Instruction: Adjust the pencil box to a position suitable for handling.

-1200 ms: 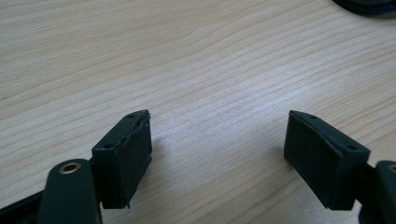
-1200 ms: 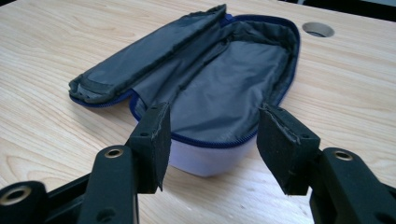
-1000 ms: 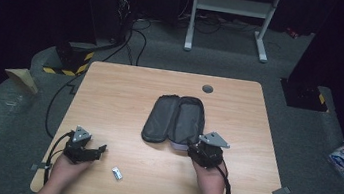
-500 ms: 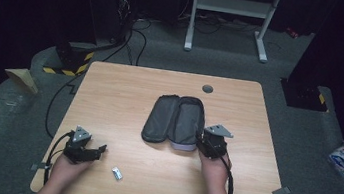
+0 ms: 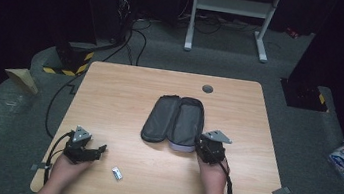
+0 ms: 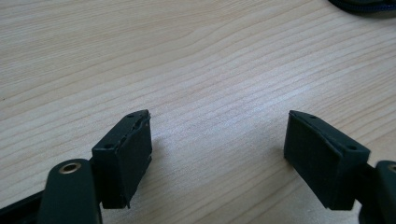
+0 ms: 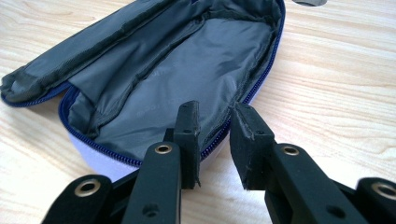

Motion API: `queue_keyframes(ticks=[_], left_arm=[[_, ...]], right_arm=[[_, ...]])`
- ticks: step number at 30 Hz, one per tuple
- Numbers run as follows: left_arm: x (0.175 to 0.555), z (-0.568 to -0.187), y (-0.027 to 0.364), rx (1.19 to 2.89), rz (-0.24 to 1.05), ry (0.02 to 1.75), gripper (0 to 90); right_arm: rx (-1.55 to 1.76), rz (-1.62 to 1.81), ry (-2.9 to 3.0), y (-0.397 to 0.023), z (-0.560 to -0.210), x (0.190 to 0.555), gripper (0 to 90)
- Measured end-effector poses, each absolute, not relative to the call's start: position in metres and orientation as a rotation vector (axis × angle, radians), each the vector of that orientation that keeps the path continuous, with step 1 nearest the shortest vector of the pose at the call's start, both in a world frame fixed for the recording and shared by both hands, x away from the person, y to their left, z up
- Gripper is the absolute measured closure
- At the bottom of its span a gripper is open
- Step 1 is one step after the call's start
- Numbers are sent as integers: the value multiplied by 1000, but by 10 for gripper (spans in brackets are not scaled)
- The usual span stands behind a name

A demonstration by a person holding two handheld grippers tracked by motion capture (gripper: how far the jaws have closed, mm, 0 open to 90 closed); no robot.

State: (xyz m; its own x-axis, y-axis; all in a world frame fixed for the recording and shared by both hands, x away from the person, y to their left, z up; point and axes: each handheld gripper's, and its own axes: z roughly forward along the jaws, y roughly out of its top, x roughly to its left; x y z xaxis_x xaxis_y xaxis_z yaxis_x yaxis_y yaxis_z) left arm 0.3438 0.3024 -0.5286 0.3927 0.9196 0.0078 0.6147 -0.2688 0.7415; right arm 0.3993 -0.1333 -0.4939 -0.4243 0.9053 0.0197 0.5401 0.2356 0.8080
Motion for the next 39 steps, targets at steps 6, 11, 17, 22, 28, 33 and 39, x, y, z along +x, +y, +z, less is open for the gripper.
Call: queue_keyframes(ticks=[6,11,17,22,28,33,39], left_arm=[[344,-529,302,1989,592,1310,236],[344,-529,302,1990,592,1310,236],[344,-529,302,1989,592,1310,236],[344,-529,302,1989,592,1310,236],[344,-529,302,1989,592,1310,236],[344,-529,302,1990,590,1310,236],[344,-529,302,1987,592,1306,236]], right_arm=[[1302,1085,2059,-130,-495,386,713],[1288,1099,2064,-127,-495,376,712],[1274,1112,2073,-124,-498,368,708],[1265,1128,2081,-119,-498,360,698],[1236,1151,2099,-109,-499,352,690],[1198,1176,2126,-96,-500,346,681],[1151,1208,2170,-71,-502,342,678]])
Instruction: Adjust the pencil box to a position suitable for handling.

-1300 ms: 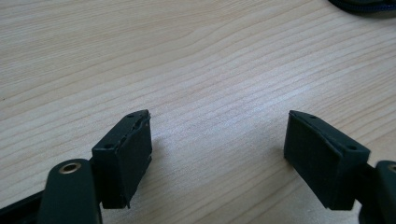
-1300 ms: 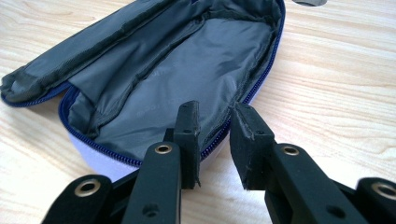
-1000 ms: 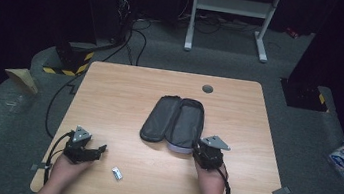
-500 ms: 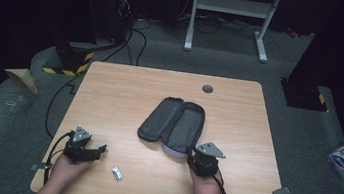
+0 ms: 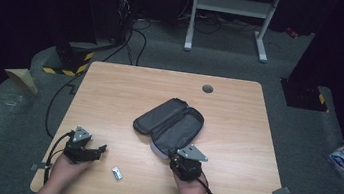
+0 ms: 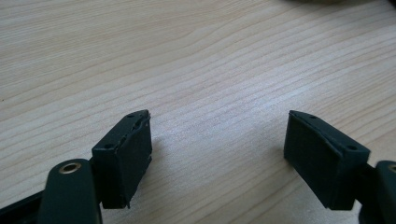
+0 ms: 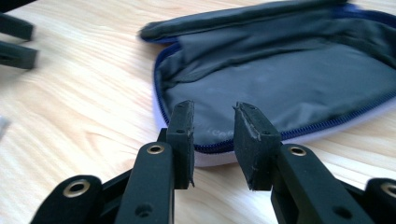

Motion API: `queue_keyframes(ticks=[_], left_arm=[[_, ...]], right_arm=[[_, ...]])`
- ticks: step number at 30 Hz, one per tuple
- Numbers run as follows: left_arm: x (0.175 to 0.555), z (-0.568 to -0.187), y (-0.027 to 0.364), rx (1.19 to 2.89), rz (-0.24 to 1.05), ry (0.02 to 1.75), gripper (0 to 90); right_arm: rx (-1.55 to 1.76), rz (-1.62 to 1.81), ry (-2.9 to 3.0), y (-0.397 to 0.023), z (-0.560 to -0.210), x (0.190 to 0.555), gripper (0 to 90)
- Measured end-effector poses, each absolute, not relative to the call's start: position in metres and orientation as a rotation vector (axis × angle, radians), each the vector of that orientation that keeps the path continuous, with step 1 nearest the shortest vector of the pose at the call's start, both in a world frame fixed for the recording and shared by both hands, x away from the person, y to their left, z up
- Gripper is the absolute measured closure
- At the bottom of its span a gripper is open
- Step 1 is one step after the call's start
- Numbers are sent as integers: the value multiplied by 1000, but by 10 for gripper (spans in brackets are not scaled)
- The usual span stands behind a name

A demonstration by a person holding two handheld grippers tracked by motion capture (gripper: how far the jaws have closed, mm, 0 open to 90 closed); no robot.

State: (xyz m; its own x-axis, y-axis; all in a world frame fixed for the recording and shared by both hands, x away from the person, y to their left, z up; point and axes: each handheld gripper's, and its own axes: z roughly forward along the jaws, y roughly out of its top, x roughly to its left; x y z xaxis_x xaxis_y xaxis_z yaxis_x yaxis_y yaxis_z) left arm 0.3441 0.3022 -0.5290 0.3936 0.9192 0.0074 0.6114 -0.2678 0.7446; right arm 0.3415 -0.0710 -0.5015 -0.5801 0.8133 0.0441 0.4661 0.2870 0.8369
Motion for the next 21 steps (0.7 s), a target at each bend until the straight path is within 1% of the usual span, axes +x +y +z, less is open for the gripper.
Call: queue_keyframes(ticks=[7,10,15,16,17,21], left_arm=[[344,-529,302,1987,588,1308,236],[344,-529,302,1987,587,1309,236],[344,-529,302,1988,587,1308,236],[344,-529,302,1988,587,1308,236],[344,-529,302,1988,587,1308,236],[344,-529,302,1988,587,1308,236]], right_arm=[[1071,1241,2240,-35,-502,338,662],[1060,1254,2232,-35,-499,338,658],[1104,1245,2135,-64,-482,349,638],[1104,1245,2135,-64,-482,349,638],[1143,1218,2095,-80,-478,358,634],[1208,1170,2031,-106,-475,375,629]])
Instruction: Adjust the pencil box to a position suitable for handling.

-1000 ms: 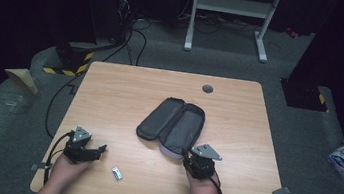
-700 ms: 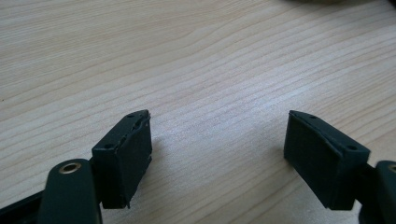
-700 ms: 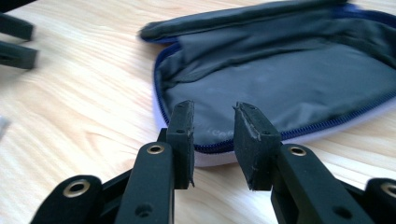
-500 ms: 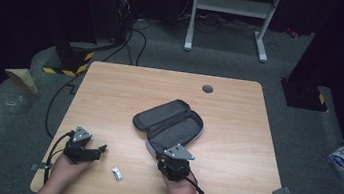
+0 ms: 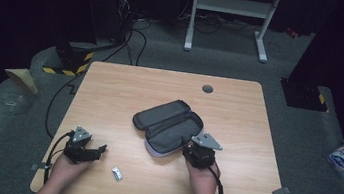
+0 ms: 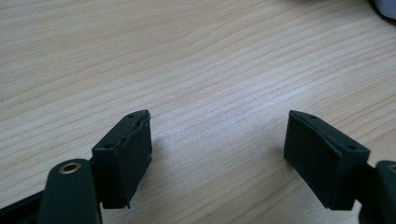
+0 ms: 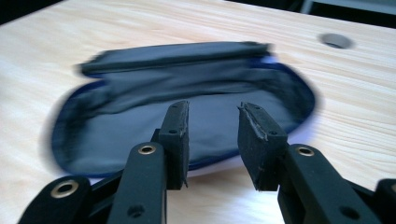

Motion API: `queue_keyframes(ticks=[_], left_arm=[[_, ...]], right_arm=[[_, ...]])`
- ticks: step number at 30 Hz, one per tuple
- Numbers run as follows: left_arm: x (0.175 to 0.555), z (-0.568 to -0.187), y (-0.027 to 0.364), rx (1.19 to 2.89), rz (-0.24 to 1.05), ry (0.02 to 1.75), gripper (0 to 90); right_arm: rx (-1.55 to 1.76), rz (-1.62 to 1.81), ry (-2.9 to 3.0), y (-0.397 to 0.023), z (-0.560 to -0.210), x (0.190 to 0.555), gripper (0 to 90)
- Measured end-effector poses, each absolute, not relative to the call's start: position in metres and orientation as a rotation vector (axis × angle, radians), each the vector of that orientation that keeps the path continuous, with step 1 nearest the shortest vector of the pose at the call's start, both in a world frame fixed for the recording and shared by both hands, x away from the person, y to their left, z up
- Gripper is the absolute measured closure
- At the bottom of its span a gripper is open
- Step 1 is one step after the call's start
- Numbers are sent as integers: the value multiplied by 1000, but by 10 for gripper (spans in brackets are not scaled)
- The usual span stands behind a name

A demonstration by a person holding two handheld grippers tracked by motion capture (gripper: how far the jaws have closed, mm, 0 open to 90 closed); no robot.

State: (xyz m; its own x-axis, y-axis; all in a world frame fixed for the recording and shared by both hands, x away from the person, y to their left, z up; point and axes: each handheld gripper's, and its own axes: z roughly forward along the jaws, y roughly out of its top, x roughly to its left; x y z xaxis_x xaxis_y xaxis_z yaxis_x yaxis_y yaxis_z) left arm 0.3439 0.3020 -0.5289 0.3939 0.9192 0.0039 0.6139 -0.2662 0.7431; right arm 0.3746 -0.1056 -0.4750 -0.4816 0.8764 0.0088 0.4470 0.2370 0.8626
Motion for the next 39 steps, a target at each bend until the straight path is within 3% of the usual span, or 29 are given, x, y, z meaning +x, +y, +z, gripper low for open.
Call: queue_keyframes(ticks=[11,15,18,21,29,39], left_arm=[[344,-529,302,1986,589,1307,236],[344,-529,302,1986,589,1307,237],[344,-529,302,1986,588,1307,237],[344,-529,302,1986,588,1307,236],[344,-529,302,1986,588,1305,240],[342,-527,302,1999,592,1271,374]], right_arm=[[1360,1075,1948,-133,-485,431,610],[1396,1066,1953,-135,-488,444,650],[1428,1049,1983,-136,-495,451,742],[1418,1029,1993,-135,-497,446,807],[1359,1068,2014,-129,-497,412,809],[1297,1162,2032,-114,-502,363,764]])
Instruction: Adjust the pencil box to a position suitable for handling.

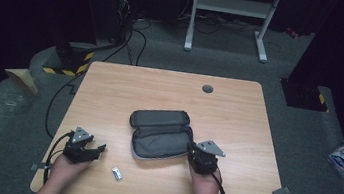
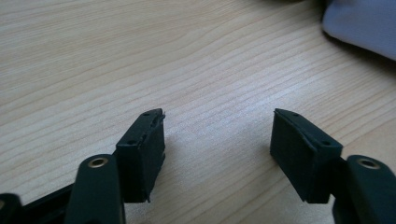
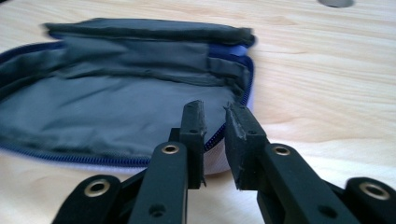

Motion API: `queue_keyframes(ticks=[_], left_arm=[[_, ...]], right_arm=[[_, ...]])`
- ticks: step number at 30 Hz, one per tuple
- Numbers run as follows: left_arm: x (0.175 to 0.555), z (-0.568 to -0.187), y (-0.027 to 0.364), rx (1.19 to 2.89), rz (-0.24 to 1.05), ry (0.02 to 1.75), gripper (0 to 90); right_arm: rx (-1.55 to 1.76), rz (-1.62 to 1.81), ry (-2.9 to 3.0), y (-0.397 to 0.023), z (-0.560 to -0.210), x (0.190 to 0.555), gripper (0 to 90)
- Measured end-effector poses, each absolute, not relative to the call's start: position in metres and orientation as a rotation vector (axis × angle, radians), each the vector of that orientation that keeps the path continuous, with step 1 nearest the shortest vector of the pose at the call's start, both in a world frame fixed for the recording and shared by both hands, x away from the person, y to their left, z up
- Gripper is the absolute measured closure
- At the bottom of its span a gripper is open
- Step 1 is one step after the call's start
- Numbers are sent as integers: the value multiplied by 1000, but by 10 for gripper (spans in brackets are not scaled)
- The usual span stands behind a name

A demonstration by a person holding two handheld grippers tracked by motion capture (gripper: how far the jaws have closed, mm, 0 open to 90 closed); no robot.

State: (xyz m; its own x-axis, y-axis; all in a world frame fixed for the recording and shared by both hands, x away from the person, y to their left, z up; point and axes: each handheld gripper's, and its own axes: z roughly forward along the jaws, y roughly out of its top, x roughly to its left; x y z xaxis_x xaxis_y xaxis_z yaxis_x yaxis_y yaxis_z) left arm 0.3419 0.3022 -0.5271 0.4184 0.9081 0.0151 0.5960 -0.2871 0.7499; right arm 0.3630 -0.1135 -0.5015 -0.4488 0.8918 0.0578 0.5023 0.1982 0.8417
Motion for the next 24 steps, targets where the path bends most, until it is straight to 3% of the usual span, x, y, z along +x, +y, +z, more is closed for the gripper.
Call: queue_keyframes(ticks=[7,15,24], left_arm=[[337,-508,288,1944,581,1202,531],[345,-499,249,2001,575,1159,744],[366,-512,223,2036,484,1198,785]], right_arm=[[1222,1244,2010,-113,-487,342,695],[1292,1127,1977,-127,-494,372,760],[1351,1067,2033,-121,-513,388,765]])
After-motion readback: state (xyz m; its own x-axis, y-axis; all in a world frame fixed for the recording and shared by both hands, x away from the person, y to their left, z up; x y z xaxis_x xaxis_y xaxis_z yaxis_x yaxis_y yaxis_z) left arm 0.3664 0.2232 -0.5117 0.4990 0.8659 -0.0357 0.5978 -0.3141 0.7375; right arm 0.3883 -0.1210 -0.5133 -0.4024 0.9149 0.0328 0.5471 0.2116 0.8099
